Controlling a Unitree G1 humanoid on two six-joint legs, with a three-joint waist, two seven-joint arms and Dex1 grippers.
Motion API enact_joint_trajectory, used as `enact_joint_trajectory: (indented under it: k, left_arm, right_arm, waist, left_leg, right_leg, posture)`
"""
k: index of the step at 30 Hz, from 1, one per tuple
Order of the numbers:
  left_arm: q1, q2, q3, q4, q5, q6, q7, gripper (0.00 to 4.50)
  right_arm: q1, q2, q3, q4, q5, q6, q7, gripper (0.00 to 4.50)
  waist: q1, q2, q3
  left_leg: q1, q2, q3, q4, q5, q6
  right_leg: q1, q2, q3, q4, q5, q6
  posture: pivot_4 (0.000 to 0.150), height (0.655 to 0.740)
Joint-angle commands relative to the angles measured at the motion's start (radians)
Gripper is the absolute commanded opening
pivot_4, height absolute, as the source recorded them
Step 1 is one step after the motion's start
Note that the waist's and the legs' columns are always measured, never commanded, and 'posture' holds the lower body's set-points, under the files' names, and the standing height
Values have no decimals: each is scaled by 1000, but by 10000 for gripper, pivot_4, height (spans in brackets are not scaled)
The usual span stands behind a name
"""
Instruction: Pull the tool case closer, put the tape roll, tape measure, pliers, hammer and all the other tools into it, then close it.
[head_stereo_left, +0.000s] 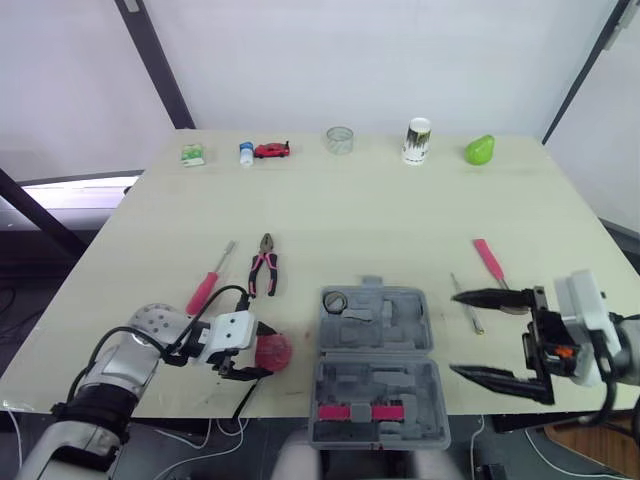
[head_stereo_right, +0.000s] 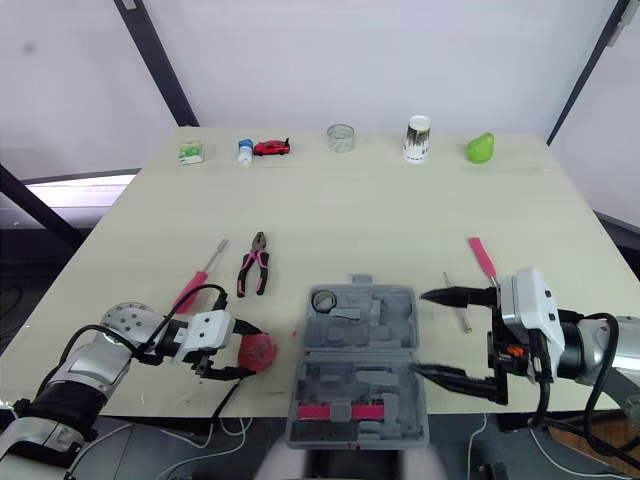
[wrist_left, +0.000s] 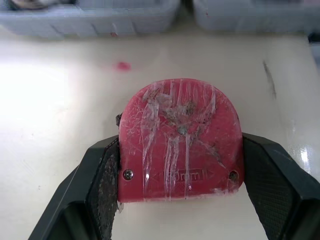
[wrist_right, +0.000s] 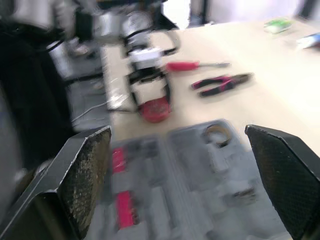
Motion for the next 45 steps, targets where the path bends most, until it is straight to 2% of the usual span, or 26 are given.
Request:
enact_joint_trajectory:
  k: [1,4,6,11,15,18,23,26,29,34,37,39,40,43,45]
  left_arm:
    - [-37,1,34,-133,-68,90,4,30280]
    - [-74,-21,21,-214,-90,167,12,30280]
    - [-100,-41,11,-258,-102,214,21,30280]
    - [-188,-114,-15,-354,-127,323,52,30280]
    - [-213,-153,-25,-375,-127,345,72,30280]
    - [-214,-176,-30,-395,-129,351,87,30279]
    - [-206,-188,-37,-409,-121,342,96,30279]
    - [-216,-198,-37,-414,-123,346,105,30279]
    - [-221,-203,-39,-415,-120,336,104,30279]
    - [-223,-214,-50,-430,-120,329,108,30263]
    - [-220,-224,-50,-439,-127,331,117,30256]
    - [-209,-233,-38,-463,-182,397,115,40548]
    - [-201,-243,-24,-479,-219,440,126,43820]
    - [-179,-258,7,-514,-302,539,151,45000]
    - [-151,-264,46,-537,-388,634,177,45000]
  right_arm:
    - [-86,-5,61,-43,61,146,-181,45000]
    - [-199,-33,154,-69,13,325,-377,45000]
    - [-291,-6,190,-25,168,446,-452,45000]
    - [-516,230,282,227,469,681,-828,45000]
    - [-593,335,326,373,694,683,-1071,45000]
    - [-608,365,362,438,867,623,-1246,45000]
    - [-621,359,419,460,1077,521,-1387,45000]
    - [-620,359,452,467,1102,499,-1421,45000]
    - [-617,373,463,467,1102,489,-1416,31793]
    - [-620,380,464,473,1102,485,-1408,5184]
    - [-620,378,459,476,1102,486,-1401,4521]
    - [-615,374,452,474,1102,490,-1392,4521]
    - [-609,364,445,468,1102,494,-1382,4516]
    - [-576,323,416,449,1102,510,-1344,4515]
    - [-512,251,373,419,1102,526,-1292,4515]
  waist:
    - [0,0,0]
    - [1,0,0]
    - [-1,0,0]
    - [-11,-1,0]
    - [-20,0,1]
    - [-26,0,1]
    - [-28,0,1]
    - [-28,0,1]
    - [-28,0,1]
    - [-28,0,1]
    - [-28,0,1]
    - [-28,0,1]
    - [-28,0,1]
    - [-27,0,1]
    - [-26,0,1]
  left_leg:
    - [0,0,0,0,0,0]
    - [0,0,0,0,0,0]
    - [0,0,0,0,0,0]
    - [-1,0,0,0,0,0]
    - [-3,0,-1,0,0,0]
    - [-3,0,-1,0,0,0]
    - [-5,0,-2,0,0,0]
    - [-4,0,-3,0,0,0]
    - [-4,0,-4,0,0,0]
    - [-5,0,-4,0,0,0]
    - [-5,0,-4,0,0,0]
    - [-5,0,-4,0,0,0]
    - [-5,0,-4,0,0,0]
    - [-6,0,-5,0,0,0]
    - [-6,0,-6,0,0,0]
  right_leg:
    - [0,0,0,0,0,0]
    - [0,0,0,0,0,0]
    - [0,0,0,0,0,0]
    - [0,1,1,0,0,0]
    - [-1,0,1,0,0,0]
    - [-2,0,1,-1,0,0]
    - [-4,0,0,-1,0,0]
    - [-3,0,0,0,0,0]
    - [-3,0,0,0,1,0]
    - [-3,0,1,-1,1,0]
    - [-3,0,0,-1,1,0]
    - [-3,0,0,-1,1,0]
    - [-3,0,0,-1,1,0]
    - [-4,-1,0,-1,1,0]
    - [-4,-1,-1,-1,0,0]
  posture:
    - [1500,7400]
    - [1500,7400]
    - [1500,7400]
    - [1500,7400]
    - [1500,7400]
    - [1500,7400]
    - [1500,7400]
    - [1500,7400]
    - [1500,7400]
    - [1500,7400]
    - [1500,7400]
    - [1500,7400]
    - [1500,7400]
    - [1500,7400]
    - [1500,7400]
